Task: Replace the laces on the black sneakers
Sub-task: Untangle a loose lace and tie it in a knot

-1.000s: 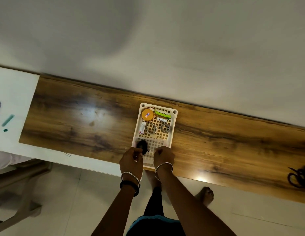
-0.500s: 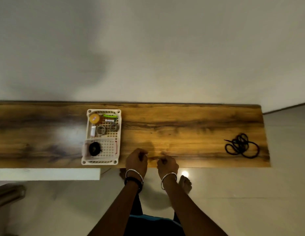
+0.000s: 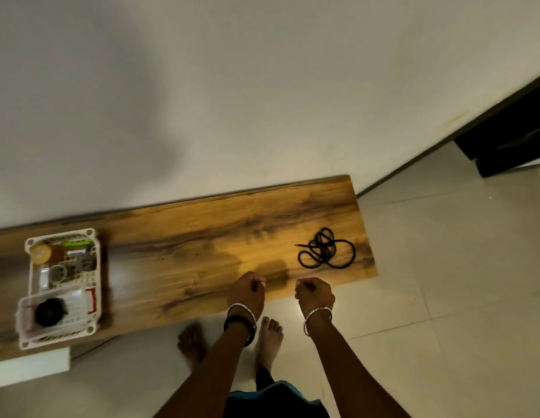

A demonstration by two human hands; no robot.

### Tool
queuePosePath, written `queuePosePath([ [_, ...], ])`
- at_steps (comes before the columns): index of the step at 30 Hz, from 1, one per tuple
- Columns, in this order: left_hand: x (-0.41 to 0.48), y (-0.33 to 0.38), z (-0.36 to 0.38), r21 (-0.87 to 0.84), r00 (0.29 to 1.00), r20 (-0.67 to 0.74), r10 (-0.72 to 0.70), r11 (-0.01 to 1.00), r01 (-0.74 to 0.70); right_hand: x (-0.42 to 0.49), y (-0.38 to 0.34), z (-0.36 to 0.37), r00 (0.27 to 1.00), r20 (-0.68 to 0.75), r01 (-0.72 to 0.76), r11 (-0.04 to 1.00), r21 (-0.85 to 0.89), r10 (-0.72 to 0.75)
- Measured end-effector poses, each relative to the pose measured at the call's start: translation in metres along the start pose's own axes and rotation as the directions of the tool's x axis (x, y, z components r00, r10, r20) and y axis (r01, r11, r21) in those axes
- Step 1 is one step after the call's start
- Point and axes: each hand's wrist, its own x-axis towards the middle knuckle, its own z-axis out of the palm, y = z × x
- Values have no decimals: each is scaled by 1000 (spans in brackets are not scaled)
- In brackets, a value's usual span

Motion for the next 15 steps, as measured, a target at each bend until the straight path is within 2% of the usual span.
queuePosePath([
  [7,56,26,54,127,996,86,17,992,-28,78,8,-18,993,-47,-102,992,71,105],
  [15,130,40,106,398,938,273,214,862,-313,124,8,6,995,-90,-38,997,61,44],
])
